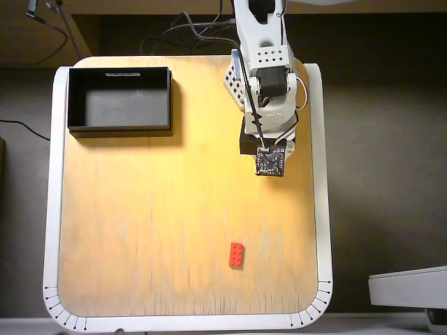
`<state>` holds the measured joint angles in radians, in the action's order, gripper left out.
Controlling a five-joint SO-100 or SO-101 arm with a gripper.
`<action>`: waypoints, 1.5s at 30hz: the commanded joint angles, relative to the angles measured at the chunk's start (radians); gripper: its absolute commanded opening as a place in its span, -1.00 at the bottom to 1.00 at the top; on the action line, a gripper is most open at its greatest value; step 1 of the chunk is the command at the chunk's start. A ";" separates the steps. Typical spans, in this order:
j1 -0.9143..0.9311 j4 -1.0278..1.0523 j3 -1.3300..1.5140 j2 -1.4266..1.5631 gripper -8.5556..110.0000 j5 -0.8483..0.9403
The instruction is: Grasp a lego block and put it in the bin.
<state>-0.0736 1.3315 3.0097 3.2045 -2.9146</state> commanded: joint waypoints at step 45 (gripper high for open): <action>0.103 -0.219 -0.334 -0.614 -0.85 -0.379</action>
<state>0.0123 1.1275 2.8870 2.7826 -3.3011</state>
